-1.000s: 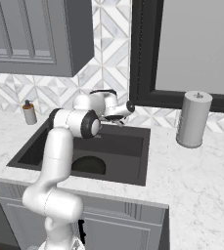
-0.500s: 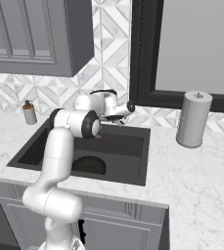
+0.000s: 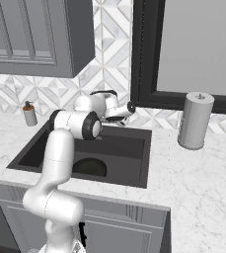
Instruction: Pick the pan and sponge and place them into the sink. Then turn on the water.
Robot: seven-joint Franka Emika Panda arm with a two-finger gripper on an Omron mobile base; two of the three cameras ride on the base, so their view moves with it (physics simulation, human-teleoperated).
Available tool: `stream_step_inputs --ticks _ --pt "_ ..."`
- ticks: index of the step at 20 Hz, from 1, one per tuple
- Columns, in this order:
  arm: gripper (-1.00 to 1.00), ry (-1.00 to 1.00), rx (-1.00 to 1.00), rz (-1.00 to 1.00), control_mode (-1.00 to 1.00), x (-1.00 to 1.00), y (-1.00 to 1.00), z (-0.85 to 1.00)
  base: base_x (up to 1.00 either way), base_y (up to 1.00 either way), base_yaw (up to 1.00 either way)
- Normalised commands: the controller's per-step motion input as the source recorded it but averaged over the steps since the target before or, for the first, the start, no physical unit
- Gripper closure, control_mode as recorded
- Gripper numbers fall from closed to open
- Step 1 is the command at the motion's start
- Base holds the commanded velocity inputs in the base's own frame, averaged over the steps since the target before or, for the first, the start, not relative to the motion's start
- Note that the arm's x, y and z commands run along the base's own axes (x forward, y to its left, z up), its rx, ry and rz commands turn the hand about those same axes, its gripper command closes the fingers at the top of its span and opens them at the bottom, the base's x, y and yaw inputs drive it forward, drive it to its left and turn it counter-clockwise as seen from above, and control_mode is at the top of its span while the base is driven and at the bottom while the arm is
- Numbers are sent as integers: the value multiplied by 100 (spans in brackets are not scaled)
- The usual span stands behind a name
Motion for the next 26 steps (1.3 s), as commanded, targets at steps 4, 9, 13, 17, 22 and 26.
stream_step_inputs --ticks 4,9,13,17,22,26 --pt "100 0 3 0 -100 0 0 0 0 0 0" --pt "100 0 17 -2 -100 7 0 0 0 0 0" --pt "100 4 19 -8 -100 16 -5 0 0 0 0" --pt "100 9 14 -14 -100 10 -9 0 0 0 0" --pt "100 14 9 -17 -100 10 -6 0 0 0 0" --pt "100 17 6 -16 -100 9 -11 0 0 0 0"
